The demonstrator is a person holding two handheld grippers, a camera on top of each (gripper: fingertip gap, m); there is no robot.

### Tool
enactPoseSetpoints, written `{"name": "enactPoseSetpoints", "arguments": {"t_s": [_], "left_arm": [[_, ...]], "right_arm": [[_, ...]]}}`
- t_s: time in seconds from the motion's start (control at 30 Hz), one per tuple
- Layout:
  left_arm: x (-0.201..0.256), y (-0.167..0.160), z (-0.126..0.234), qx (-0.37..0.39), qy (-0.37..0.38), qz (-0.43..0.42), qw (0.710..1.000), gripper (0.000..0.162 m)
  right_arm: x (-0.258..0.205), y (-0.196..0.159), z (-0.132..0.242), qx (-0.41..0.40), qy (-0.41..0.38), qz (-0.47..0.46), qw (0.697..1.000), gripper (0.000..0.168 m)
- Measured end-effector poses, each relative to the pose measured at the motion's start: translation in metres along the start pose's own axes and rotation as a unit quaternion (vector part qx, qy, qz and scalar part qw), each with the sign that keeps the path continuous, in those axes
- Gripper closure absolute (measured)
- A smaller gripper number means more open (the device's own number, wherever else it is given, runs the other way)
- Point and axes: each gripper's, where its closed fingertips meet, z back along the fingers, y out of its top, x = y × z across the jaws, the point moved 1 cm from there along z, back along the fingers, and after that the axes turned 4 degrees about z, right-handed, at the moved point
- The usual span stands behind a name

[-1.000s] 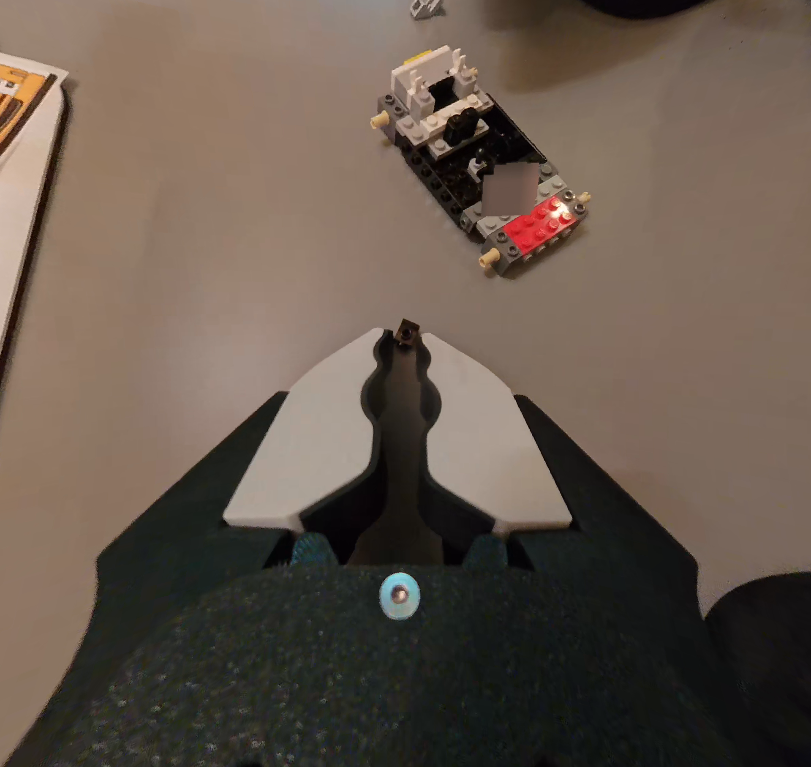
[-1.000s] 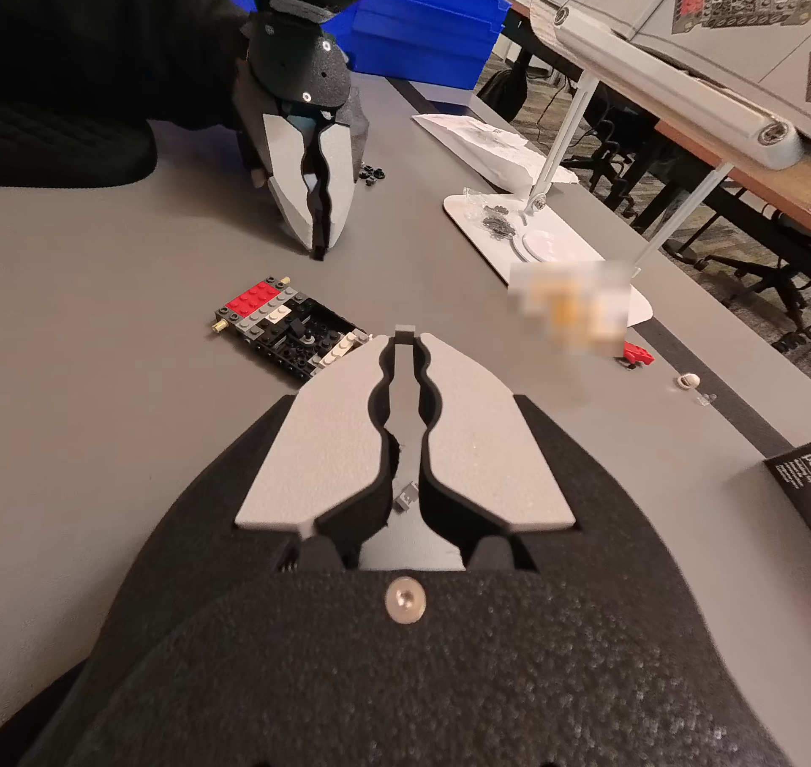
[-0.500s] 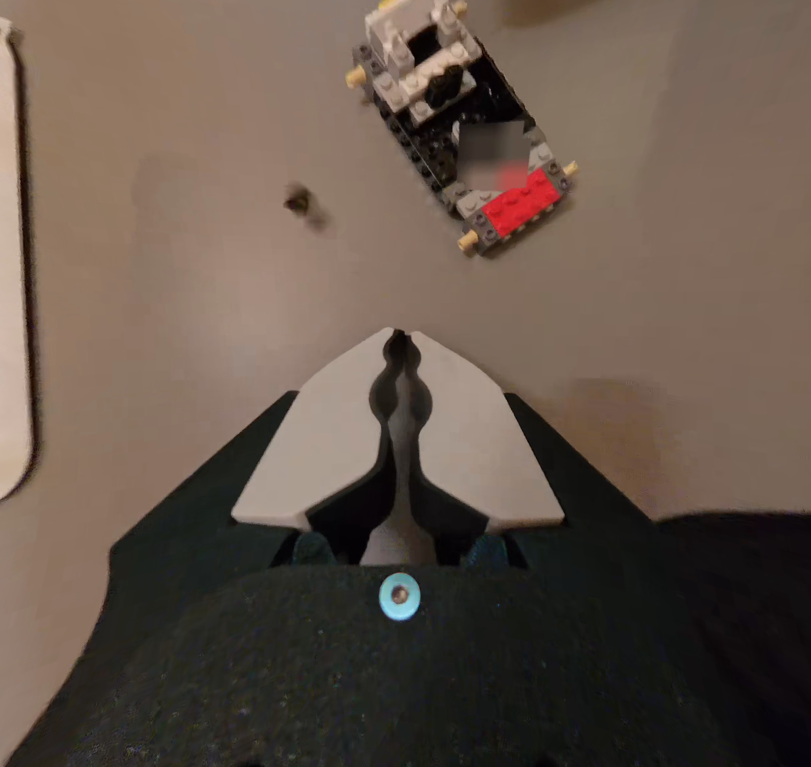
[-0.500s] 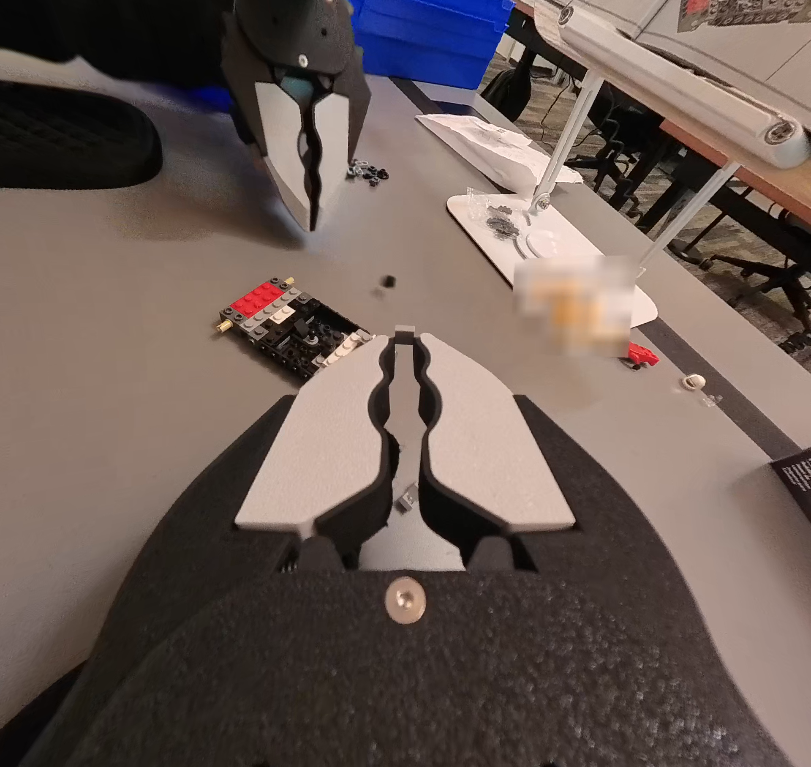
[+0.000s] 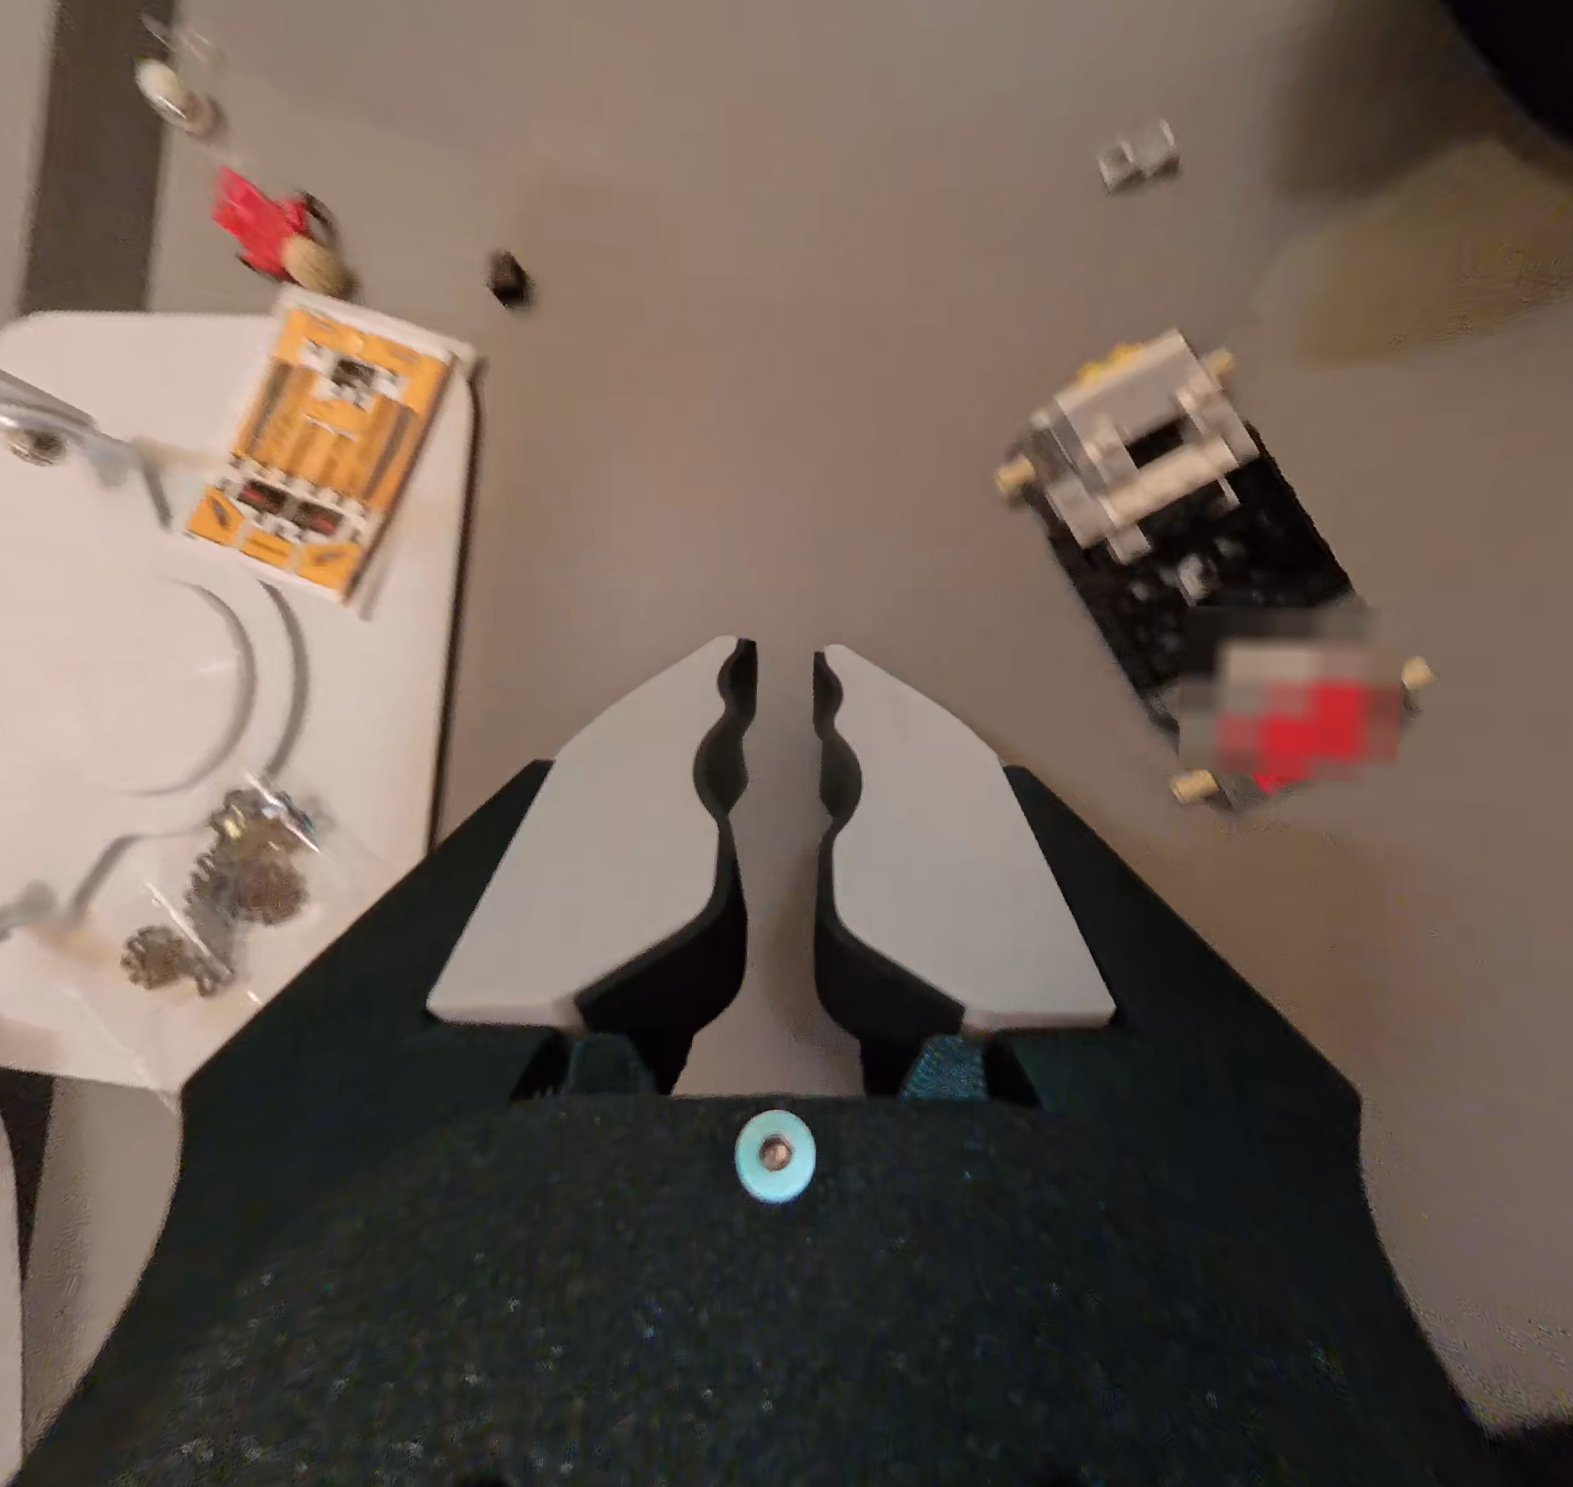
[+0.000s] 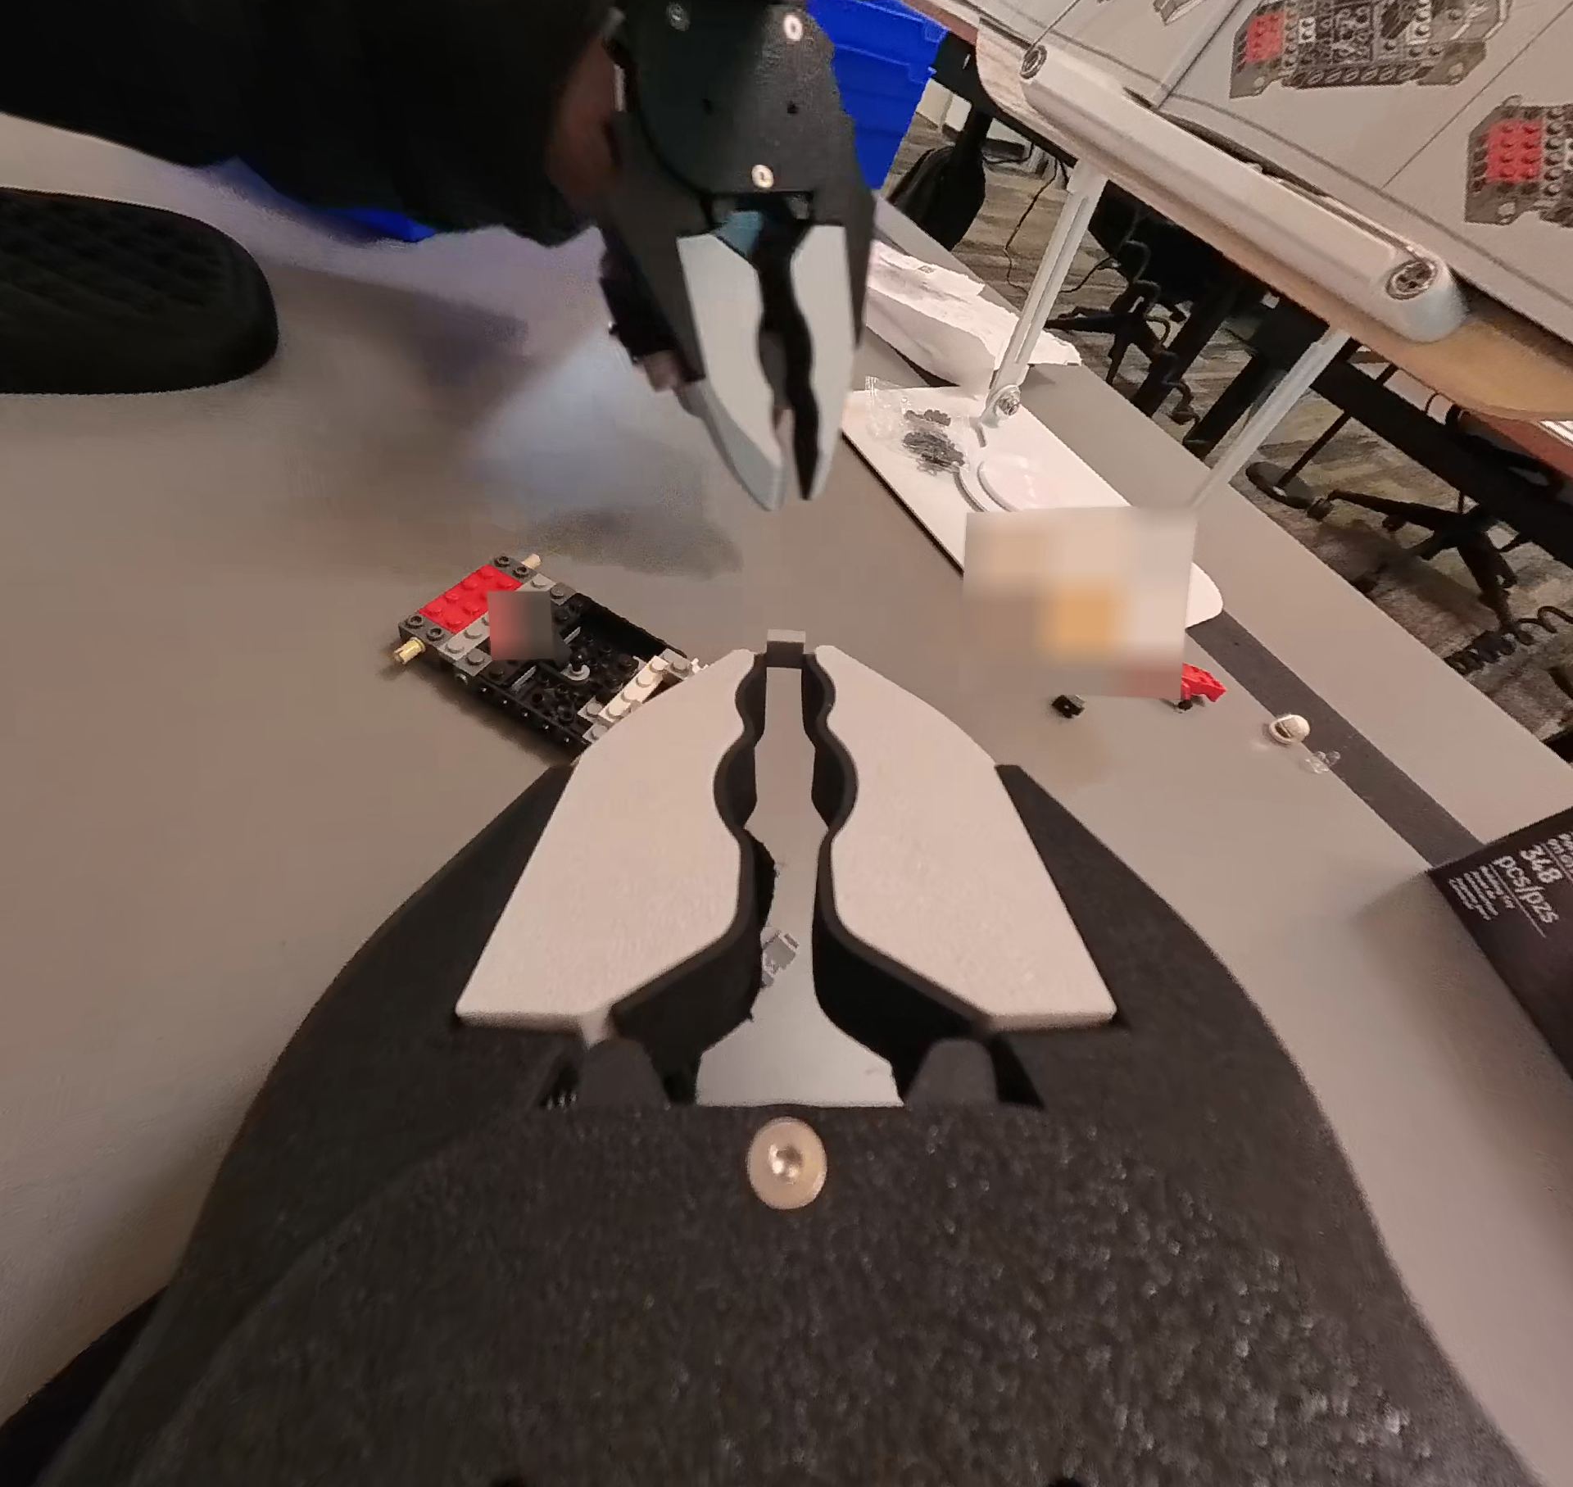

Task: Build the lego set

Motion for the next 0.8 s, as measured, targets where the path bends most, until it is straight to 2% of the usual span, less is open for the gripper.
{"name": "enactPoseSetpoints", "arguments": {"t_s": [0.17, 0.27, 0.33, 0.57, 0.8], "left_arm": [[-0.031, 0.036, -0.03, 0.049, 0.029, 0.041, 0.998, 0.143], [-0.048, 0.056, -0.053, 0.078, 0.036, 0.084, 0.993, 0.146], [-0.057, 0.065, -0.065, 0.078, 0.063, 0.059, 0.993, 0.148], [-0.067, 0.075, -0.092, -0.023, 0.13, -0.069, 0.989, 0.149], [-0.072, 0.075, -0.103, -0.069, 0.125, -0.086, 0.986, 0.152]], "right_arm": [[0.001, 0.0, 0.0, 0.0, -0.001, -0.002, 1.0, 0.161], [0.001, 0.0, 0.0, 0.0, -0.002, -0.002, 1.0, 0.161], [0.001, 0.0, 0.0, -0.001, -0.001, -0.004, 1.0, 0.161], [0.002, 0.0, 0.0, 0.0, 0.001, -0.009, 1.0, 0.161], [0.002, 0.001, 0.001, 0.001, 0.002, -0.011, 1.0, 0.161]]}}
